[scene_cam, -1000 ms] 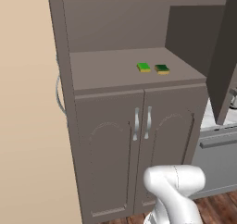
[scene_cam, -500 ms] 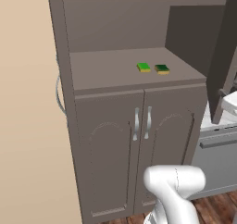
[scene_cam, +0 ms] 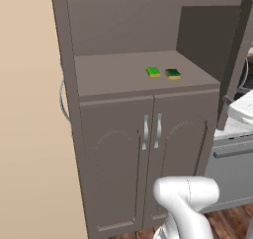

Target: Pick up the sponge and sponge from the sink, and place them back in the cabinet, and close the cabinet doors.

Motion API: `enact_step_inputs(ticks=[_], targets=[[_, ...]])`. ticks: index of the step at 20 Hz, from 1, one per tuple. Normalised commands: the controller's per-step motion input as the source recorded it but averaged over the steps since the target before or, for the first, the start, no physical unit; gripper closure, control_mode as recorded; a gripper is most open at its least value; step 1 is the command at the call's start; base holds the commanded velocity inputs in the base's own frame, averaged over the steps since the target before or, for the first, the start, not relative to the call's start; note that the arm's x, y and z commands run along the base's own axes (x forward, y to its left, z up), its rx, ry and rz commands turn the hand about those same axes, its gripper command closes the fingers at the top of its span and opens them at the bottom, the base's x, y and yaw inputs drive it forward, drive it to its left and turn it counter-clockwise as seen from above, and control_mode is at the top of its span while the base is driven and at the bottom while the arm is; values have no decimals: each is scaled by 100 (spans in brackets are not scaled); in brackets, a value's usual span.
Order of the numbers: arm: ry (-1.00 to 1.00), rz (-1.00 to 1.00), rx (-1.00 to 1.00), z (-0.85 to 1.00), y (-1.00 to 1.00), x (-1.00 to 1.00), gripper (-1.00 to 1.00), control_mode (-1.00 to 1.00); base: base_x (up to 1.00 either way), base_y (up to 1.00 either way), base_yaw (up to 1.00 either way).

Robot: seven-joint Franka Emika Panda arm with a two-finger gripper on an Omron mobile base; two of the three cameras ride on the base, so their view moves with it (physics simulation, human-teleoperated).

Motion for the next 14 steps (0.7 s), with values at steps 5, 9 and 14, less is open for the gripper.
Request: enact_step_inputs(ticks=[5,9,14], targets=[[-1,8,0,-25,30,5,-100,-100,0,0,0],[0,6,0,-36,42,9,-100,-100,0,0,0],[0,3,0,-36,49,26,-100,-100,0,0,0]])
